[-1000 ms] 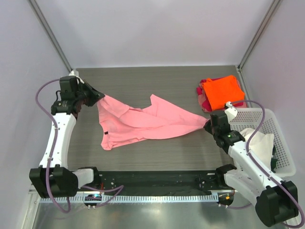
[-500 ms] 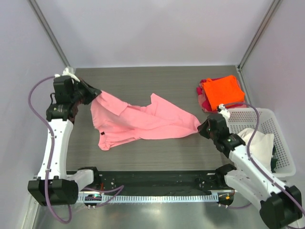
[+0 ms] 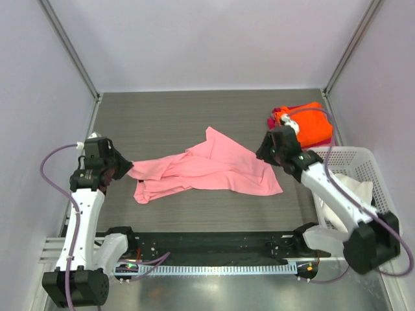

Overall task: Fold and stack the t-shirts
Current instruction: Flatten the tshirt out

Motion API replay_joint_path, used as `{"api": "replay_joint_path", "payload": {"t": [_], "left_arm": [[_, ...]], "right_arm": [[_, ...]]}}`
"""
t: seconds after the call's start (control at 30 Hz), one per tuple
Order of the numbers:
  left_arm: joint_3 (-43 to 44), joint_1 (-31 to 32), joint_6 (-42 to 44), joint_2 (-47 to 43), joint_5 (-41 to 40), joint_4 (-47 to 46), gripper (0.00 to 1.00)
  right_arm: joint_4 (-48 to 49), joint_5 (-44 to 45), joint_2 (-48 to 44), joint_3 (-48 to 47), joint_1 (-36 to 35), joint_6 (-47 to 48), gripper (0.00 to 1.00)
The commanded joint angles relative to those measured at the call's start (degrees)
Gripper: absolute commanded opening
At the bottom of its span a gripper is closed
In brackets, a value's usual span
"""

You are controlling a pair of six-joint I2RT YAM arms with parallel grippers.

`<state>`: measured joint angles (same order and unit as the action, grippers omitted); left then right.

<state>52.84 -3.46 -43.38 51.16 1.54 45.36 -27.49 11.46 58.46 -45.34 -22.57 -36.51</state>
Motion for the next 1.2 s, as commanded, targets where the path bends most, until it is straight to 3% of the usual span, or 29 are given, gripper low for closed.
{"api": "replay_joint_path", "payload": {"t": [0.0,0.13,0.3,0.47,0.5,0.57,0.7,0.87,1.17], "left_arm": [[-2.2,-0.4,-2.3,-0.9,1.0,0.5,0.00],[-4.3,-0.5,-3.6,-0.8,3.1,-2.0,0.00],[-3.0,-1.0,-3.5,0.3,1.5,-0.7,0.00],[0.0,-1.3,-4.6,0.4,-1.0,5.1,0.00],[0.5,-1.3,-4.9,0.3,-4.8,6.0,0.00],[1.9,-1.6,-5.1,-0.1,-7.3,9.1,0.00],[5.7,-2.2,-4.6,-1.8,-12.5,12.2,0.00],[9.6,-2.3,-4.0,-3.1,-18.3,15.2,0.00],[11.6,-2.4,-3.3,-4.9,-21.2,17.1,0.00]], "right_arm": [[4.6,-6.3,12.5,-11.2,-1.7,5.7,0.47],[4.6,-4.9,31.7,-22.9,-5.4,7.8,0.44],[3.5,-4.3,48.6,-39.7,-8.1,9.3,0.45],[1.1,-3.7,63.5,-52.3,-9.3,12.5,0.56],[0.8,-3.0,64.9,-55.8,-9.7,13.2,0.62],[-0.7,-1.5,69.4,-59.5,-10.1,14.5,0.63],[-2.3,0.8,74.2,-67.1,-10.3,17.6,0.65],[-5.9,7.2,77.7,-69.9,-10.3,17.9,0.63],[-6.8,15.1,71.7,-57.5,-7.4,13.1,0.43]]}}
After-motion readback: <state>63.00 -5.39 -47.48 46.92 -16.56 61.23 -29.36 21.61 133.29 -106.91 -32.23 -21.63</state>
